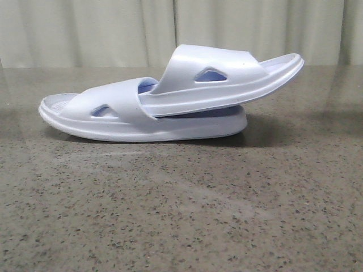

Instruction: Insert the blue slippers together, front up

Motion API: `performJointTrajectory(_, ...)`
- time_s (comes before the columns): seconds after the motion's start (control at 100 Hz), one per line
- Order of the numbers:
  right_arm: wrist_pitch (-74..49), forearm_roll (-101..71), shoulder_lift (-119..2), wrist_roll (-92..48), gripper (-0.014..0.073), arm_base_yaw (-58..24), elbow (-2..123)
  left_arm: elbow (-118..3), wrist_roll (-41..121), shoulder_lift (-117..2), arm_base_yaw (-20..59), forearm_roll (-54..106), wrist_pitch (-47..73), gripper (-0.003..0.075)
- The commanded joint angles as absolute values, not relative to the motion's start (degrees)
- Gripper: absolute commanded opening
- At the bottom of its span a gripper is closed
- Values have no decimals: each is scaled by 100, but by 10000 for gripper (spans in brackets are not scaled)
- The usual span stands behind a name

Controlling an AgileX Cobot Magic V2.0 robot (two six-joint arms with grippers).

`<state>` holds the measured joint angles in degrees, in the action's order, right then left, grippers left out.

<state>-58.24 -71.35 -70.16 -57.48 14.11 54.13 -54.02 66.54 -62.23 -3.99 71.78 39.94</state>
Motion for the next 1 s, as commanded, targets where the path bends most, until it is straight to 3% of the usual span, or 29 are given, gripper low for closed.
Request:
performJointTrajectory(0.0, -5102, -7215, -6365, -5795, -88, 1171, 5303, -5526, 6597, -5630, -82, 7248, 3170, 15)
performJointTrajectory(0.21, -3752, -7094, -5111, -6120, -88, 593, 4367, -5025, 6597, -4833, 498, 6734, 2121, 15)
performJointTrajectory(0.43, -2968, -7120, -3848, -6576, -88, 257, 3017, -3763, 6624, -3903, 561, 7026, 1648, 15)
performJointTrajectory(0.55, -2656, -7192, -3091, -6621, -88, 248, 2227, -2962, 7323, -3270, 561, 7995, 1568, 15)
performJointTrajectory(0.74, -2176, -7556, -1969, -6621, -88, 248, 1299, -1771, 9720, -2443, 561, 10565, 1918, 15)
performJointTrajectory(0.99, -2269, -7711, -1581, -6621, -89, 248, 927, -1262, 9890, -1963, 551, 10665, 2056, 15)
